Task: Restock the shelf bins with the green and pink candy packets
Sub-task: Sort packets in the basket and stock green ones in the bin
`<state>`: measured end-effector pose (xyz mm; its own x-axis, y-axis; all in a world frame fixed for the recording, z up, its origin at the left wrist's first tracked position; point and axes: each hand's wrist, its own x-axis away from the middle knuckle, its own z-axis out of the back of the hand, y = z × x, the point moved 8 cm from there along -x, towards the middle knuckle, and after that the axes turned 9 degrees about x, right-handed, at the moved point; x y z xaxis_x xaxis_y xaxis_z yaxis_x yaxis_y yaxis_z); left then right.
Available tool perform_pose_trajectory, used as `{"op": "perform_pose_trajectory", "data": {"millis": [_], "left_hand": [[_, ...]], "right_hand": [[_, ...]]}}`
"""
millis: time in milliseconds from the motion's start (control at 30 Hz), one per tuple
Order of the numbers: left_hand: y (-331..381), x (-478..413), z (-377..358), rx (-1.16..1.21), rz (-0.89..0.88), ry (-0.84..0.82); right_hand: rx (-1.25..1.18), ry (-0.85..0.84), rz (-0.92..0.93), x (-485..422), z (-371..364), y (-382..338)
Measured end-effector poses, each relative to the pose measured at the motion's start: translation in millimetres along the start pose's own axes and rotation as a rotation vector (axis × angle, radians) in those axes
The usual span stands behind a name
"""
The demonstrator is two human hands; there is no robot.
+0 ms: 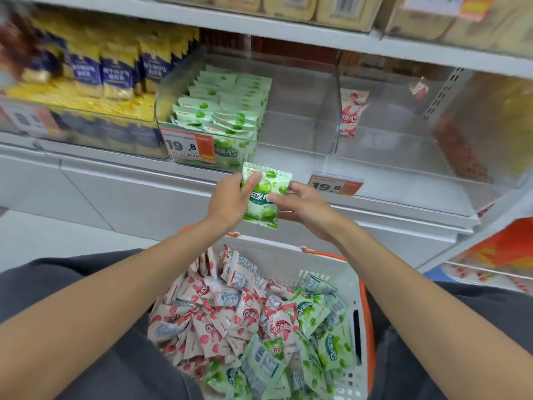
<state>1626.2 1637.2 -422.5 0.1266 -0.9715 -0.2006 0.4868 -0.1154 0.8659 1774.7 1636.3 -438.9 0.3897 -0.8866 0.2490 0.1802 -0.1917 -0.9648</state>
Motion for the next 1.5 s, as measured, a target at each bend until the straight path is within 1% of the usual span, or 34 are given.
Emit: {"op": "perform_pose_trajectory", "data": {"millis": [67,100,200,267,300,367,400,433,500,533,567,633,700,733,833,933,1000,1167,1267,1300,1367,1433,1500], "left_hand": [[14.3,-14.1,11.8,0.002,-0.067,0.069],[23.8,-22.5,17.2,0.005,-0.1,0.098],[63.5,-50.1,36.7,0.042,-0.193,0.185],[76.9,-78.0,51.6,0.085,-0.219,0.268],[77.8,-94.7,58.5,0.054,-0.208,0.309],[74.8,-131.4,67.2,-0.114,-0.169,0.328],[71.9,-150.8,65.9,-0.228,-0.156,0.286],[66.9,-169.9,59.6,-0.34,-0.135,0.196],[48.1,-201.8,35.6,-0.527,-0.064,-0.078],[36.3,-212.6,24.4,-0.607,-0.028,-0.199],[24.1,-220.8,16.2,-0.679,0.003,-0.287],[4.7,-230.3,8.5,-0.761,0.028,-0.358],[-1.8,-232.6,7.2,-0.766,0.008,-0.346],[-2.1,-232.1,7.3,-0.757,-0.006,-0.336],[-1.8,-230.9,8.9,-0.724,-0.019,-0.319],[-0.8,-230.9,8.8,-0.716,-0.016,-0.305],[0.7,-231.0,8.9,-0.715,-0.016,-0.301],[2.8,-231.0,10.2,-0.701,-0.007,-0.3],[12.5,-225.3,14.6,-0.66,0.019,-0.292],[17.4,-221.1,18.3,-0.629,0.024,-0.271],[32.2,-208.4,29.4,-0.546,-0.014,-0.164],[53.3,-184.8,41.8,-0.444,-0.087,-0.02],[68.6,-152.3,48.5,-0.329,-0.128,0.068]], "right_hand": [[0.065,0.007,0.047,-1.2,2.9,-26.7],[0.093,0.036,0.076,-3.7,6.9,-41.4],[0.123,0.163,0.165,-18.6,26.3,-89.2],[0.1,0.242,0.198,-36.4,44.1,-114.4],[0.093,0.297,0.2,-49.0,55.4,-122.2],[0.116,0.47,0.156,-85.8,84.4,-123.2],[0.136,0.568,0.105,-104.1,97.7,-119.3],[0.159,0.64,0.035,-123.4,108.4,-113.0],[0.203,0.679,-0.063,-158.6,118.6,-102.7],[0.212,0.707,-0.082,-173.0,121.9,-99.8],[0.235,0.739,-0.072,-186.5,126.1,-98.4],[0.269,0.779,-0.096,-201.5,126.5,-97.2],[0.393,0.791,-0.153,-215.8,129.1,-92.2],[0.357,0.794,-0.174,-221.2,129.8,-87.8],[0.516,0.805,-0.179,-240.1,131.1,-84.4],[0.518,0.873,-0.182,-246.0,134.7,-79.2],[0.535,0.86,-0.17,-250.6,135.1,-75.5],[0.548,0.84,-0.208,-248.2,137.4,-74.3],[0.634,0.858,-0.232,-231.2,132.1,-85.2],[0.64,0.854,-0.218,-222.8,128.9,-90.3],[0.663,0.807,-0.108,-199.7,115.7,-104.5],[0.739,0.709,0.065,-170.9,96.7,-118.7],[0.844,0.653,0.254,-132.8,74.1,-132.4]]}}
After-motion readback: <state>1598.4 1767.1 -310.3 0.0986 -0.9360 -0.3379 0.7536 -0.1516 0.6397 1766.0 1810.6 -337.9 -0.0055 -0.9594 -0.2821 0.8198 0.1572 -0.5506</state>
